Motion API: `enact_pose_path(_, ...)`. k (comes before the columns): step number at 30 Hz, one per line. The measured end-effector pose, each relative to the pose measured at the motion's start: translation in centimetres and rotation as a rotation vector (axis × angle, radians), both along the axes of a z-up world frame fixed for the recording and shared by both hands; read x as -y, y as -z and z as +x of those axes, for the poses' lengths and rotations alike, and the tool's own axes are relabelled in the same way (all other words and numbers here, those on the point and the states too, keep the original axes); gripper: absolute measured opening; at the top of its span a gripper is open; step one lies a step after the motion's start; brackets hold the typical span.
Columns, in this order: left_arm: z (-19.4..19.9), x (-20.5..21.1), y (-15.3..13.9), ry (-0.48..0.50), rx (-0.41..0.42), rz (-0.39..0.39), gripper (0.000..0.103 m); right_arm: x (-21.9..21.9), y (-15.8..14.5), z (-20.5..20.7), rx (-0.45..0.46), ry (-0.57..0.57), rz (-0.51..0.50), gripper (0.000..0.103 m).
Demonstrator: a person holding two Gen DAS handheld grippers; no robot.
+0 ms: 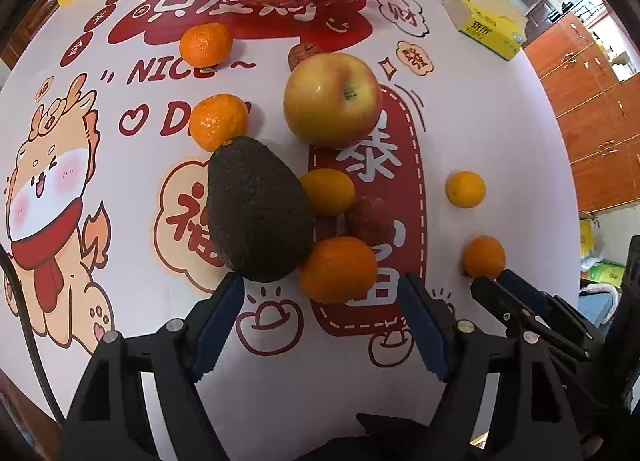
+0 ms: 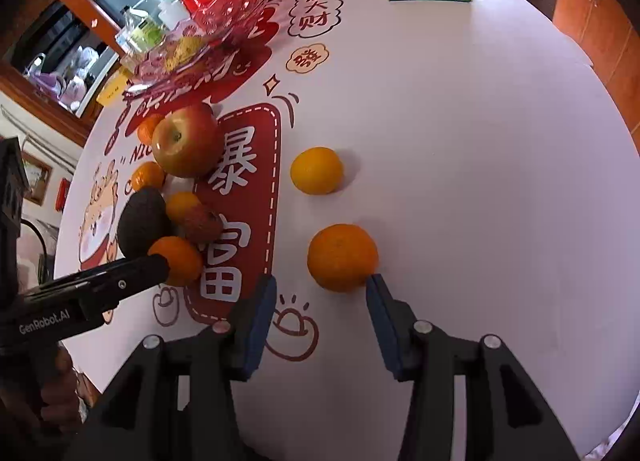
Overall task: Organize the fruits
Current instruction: 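Grasp a mandarin with the left tool while the right tool grasps a large orange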
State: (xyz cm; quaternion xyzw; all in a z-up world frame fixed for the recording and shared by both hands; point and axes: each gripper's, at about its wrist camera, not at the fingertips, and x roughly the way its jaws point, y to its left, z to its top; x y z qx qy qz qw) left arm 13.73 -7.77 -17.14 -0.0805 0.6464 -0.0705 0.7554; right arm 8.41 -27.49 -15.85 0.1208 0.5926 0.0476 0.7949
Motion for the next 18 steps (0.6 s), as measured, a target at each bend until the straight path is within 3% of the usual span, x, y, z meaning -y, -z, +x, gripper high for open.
enact_pose_path(4, 0.3, -0.4, 1.0, -0.04, -0.031, -0.001, 0.071, -0.1, -0.1, 0.2, 0.028, -0.011, -0.03, 0.047)
enact_pose_path(14, 0.6, 0.0, 2.2, -0.084, -0.03, -0.053, 0.069, 0.6, 0.5, 0.7, 0.055, -0.011, -0.058, 0.046)
enact_pose_path(18, 1.0, 0.9, 2.3, -0.069, -0.012, -0.074, 0.052, 1.1, 0.6, 0.7, 0.06, -0.008, -0.055, 0.04)
